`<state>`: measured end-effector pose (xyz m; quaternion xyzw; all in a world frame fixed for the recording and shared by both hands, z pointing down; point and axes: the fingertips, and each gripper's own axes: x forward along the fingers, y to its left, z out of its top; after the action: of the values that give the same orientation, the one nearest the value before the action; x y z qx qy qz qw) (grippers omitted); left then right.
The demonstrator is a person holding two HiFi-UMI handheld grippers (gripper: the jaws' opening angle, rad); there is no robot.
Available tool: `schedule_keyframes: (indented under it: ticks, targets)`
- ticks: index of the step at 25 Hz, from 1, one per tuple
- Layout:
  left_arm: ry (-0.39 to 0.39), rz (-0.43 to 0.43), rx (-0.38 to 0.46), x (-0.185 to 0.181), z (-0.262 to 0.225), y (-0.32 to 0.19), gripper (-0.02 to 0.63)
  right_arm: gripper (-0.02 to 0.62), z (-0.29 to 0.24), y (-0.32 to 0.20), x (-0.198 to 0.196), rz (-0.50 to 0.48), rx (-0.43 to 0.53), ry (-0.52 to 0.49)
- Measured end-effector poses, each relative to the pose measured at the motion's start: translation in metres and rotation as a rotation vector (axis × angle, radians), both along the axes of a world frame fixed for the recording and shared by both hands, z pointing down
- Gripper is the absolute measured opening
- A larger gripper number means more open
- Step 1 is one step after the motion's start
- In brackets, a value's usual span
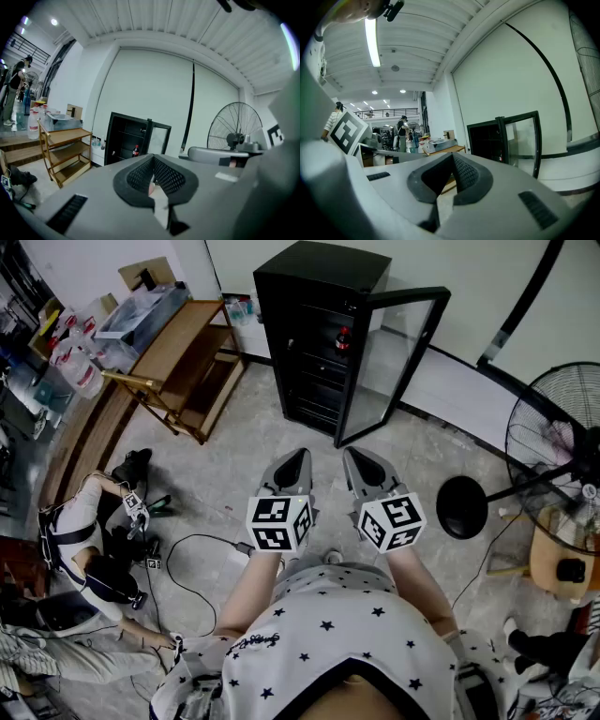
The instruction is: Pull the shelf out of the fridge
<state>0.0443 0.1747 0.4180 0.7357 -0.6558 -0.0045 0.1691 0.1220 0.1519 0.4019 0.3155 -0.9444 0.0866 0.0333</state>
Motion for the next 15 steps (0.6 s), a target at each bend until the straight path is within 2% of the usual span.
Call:
schedule_keyframes:
  ticks: [6,15]
  targets:
    - [0.014,-0.016,0.005,-0.0087,-0.0011,0.0073,0.011,-0.006,-0.0006,0.0077,-0.0068,-0.020,0.009,-0.006]
    - [0.021,-0.023,0.003,-0.0015,0.0022,0.0086,0.011,-0.008,0.0010,0.0064,-0.0056,-0.049,0.005,-0.006]
